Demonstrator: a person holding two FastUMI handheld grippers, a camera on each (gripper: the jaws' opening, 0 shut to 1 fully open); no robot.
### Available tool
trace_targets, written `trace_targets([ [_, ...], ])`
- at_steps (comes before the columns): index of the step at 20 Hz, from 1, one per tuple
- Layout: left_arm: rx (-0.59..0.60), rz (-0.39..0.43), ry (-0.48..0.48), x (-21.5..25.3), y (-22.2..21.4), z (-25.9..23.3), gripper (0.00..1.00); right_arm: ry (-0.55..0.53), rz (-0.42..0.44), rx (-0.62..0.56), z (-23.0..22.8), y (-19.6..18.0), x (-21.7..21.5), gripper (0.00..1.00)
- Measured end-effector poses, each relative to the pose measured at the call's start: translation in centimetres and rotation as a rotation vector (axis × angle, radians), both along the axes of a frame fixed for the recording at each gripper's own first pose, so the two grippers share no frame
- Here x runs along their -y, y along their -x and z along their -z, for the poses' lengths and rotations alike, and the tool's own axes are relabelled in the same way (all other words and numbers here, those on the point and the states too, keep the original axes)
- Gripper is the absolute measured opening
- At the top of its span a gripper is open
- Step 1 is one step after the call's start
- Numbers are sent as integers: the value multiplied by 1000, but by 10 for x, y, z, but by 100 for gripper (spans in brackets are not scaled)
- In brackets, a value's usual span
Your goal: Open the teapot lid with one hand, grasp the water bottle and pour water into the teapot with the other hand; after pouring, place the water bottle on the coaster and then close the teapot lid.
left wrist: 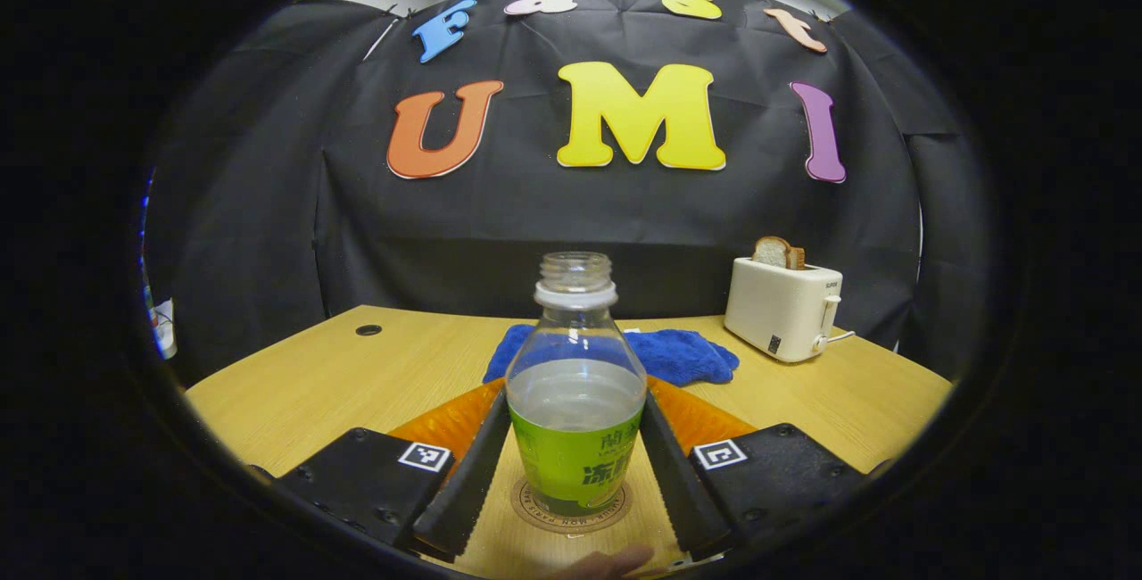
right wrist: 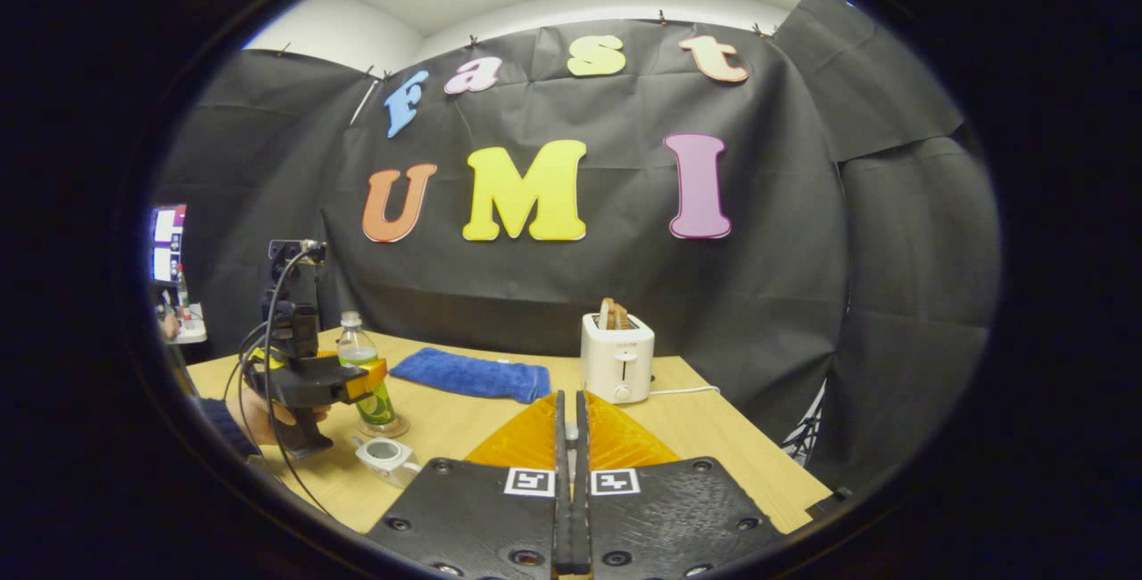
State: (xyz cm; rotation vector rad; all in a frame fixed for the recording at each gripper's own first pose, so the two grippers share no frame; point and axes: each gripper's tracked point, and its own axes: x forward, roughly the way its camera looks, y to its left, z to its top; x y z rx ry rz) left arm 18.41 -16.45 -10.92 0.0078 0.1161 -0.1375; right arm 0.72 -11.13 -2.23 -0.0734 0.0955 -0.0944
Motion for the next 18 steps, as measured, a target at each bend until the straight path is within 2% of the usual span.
trace_targets([
  [2,1,-13,-14,-4,1,-7,95,3,0,-1,0,0,0,0],
  [8,16,-24,1,-6,24,-44,96,3,4,-2,0,2,-3,0],
  [15,111,-13,-30,-19,79,-111,96,31,-3,-31,10,-3,-16,0],
  [18,120,5,-22,-26,104,-120,96,42,-10,-51,18,-4,-23,0],
])
